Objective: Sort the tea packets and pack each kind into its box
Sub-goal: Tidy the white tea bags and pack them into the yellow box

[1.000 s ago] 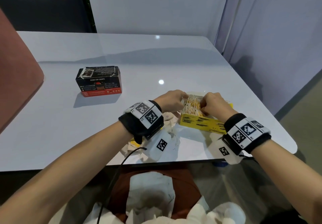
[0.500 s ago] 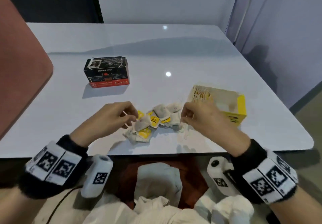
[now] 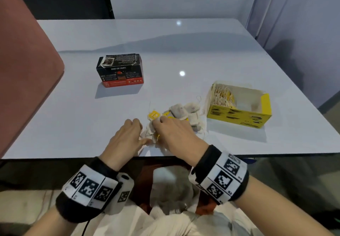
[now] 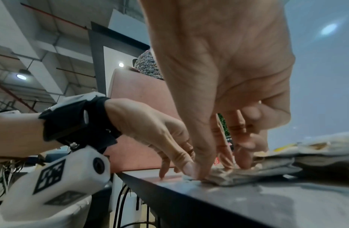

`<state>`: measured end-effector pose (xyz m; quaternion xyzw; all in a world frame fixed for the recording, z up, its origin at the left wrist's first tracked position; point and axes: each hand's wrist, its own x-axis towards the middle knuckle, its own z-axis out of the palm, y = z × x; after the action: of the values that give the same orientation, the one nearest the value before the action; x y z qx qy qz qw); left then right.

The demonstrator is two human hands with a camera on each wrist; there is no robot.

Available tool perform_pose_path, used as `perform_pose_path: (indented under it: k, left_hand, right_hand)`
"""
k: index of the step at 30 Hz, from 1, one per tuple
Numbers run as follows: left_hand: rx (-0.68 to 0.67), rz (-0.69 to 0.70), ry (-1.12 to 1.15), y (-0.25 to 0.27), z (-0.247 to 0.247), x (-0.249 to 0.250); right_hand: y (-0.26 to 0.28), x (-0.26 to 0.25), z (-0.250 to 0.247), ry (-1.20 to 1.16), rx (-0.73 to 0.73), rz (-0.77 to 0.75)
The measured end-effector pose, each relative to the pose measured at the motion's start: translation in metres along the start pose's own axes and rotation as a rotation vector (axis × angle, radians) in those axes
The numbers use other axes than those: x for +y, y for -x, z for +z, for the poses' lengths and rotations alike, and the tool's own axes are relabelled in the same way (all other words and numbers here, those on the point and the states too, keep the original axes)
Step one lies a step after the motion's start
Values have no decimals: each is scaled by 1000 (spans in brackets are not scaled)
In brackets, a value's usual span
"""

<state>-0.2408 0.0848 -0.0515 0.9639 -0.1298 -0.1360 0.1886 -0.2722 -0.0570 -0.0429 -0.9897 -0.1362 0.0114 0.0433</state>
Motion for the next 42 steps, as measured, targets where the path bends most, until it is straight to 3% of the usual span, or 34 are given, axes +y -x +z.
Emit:
perform_pose_path:
  k: [7, 13, 21, 24, 27, 28, 30, 34, 37, 40, 42]
  left_hand:
    - [-22, 6, 74, -11, -3, -1]
    - [85, 107, 460, -17, -2, 2]
    - [218, 73, 446, -24, -24, -16]
    - [49, 36, 828, -20, -27, -19]
    - [-288, -151, 1568, -17, -26, -17]
    - [-378, -228, 1794, -17, -26, -17]
    - [-465, -328, 1994, -17, -25, -17]
    - [-594, -377, 2060, -16, -23, -10]
    - [-607, -350, 2119, -16, -18, -4]
    - [-576, -338, 2164, -15, -15, 11]
    - [-547, -312, 2126, -14, -15, 19]
  right_hand:
    - [4, 7, -6, -9, -17, 4]
    - [2, 26, -10, -369, 118, 172]
    - [6, 59, -17, -829, 256, 311]
    - [9, 64, -12, -1014, 290, 358]
    - [10, 63, -8, -1070, 330, 376]
    - [9, 62, -7, -1064, 343, 372]
    - [9, 62, -6, -1011, 372, 358]
    - [9, 57, -9, -855, 442, 299]
    - [8, 45, -18, -641, 564, 208]
    - [9, 27, -29, -349, 724, -44]
    - [8, 16, -26, -161, 678, -224]
